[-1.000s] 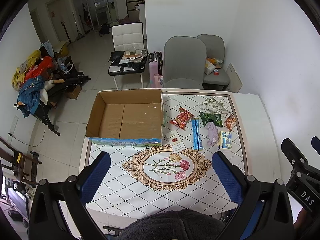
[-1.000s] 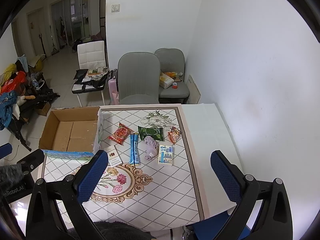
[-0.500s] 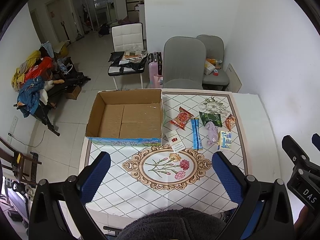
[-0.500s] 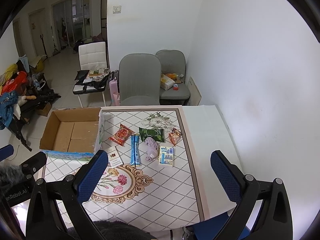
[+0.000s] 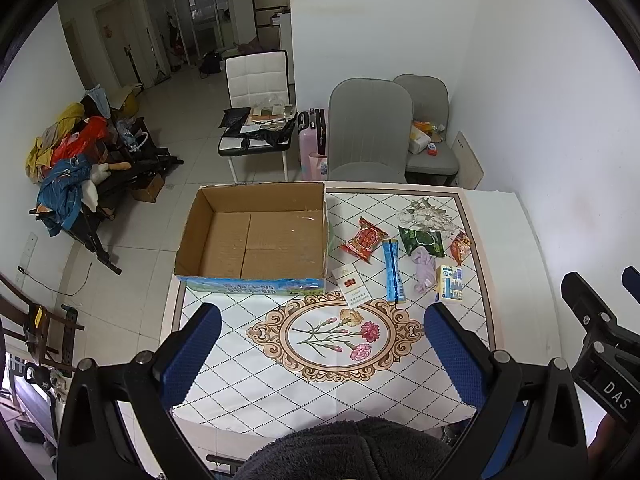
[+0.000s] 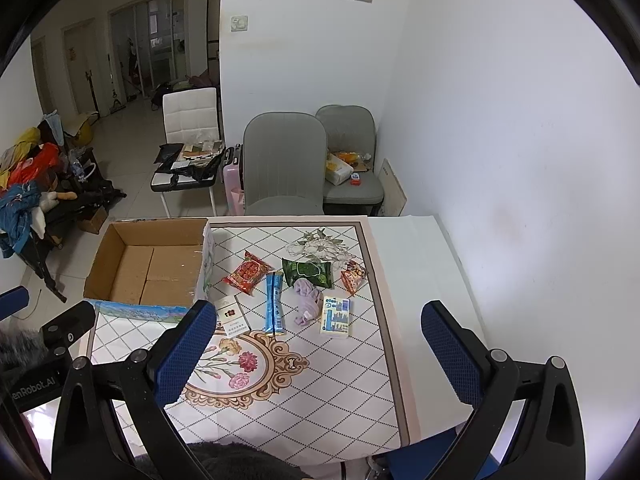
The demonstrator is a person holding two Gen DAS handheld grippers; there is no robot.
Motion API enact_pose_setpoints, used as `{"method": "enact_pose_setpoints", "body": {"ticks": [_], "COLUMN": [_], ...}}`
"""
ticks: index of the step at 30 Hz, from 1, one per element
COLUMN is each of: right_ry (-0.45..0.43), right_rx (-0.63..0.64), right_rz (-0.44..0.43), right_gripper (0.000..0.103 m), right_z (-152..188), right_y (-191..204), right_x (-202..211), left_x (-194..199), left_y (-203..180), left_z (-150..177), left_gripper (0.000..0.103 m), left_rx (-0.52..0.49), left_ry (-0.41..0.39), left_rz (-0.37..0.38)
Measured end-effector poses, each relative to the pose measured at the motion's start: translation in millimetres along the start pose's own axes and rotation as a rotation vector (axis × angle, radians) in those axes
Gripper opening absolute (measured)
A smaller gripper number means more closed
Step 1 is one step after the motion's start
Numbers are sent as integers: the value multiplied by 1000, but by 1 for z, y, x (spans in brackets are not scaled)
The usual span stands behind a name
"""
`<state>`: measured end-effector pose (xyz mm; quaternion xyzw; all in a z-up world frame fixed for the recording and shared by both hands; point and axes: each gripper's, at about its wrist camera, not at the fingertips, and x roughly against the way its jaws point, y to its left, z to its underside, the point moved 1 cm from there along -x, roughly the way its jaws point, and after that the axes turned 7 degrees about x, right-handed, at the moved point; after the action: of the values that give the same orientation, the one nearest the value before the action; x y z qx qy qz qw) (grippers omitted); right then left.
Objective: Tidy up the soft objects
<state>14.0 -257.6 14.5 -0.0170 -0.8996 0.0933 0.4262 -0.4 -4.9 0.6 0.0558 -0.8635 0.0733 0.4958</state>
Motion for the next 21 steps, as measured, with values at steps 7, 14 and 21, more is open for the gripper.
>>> {"method": "enact_pose_setpoints", "body": {"ticks": [7, 14, 21], "right_ry": [-4, -8, -7], "right_rx": [1, 3, 0], "right_rz": [-5, -2, -7], "right_gripper": [103, 103, 103], "right_z": [-1, -2, -3], "right_y": [0, 2, 2], "right_x": [3, 5, 4], "left_x": [3, 4, 4], "left_y": [2, 3, 6], "left_z": [1, 2, 1], "left_gripper": [103, 103, 103], "left_rx": [2, 4, 6], "left_ry": [-7, -9, -9], "left_rz": [-1, 0, 4]}}
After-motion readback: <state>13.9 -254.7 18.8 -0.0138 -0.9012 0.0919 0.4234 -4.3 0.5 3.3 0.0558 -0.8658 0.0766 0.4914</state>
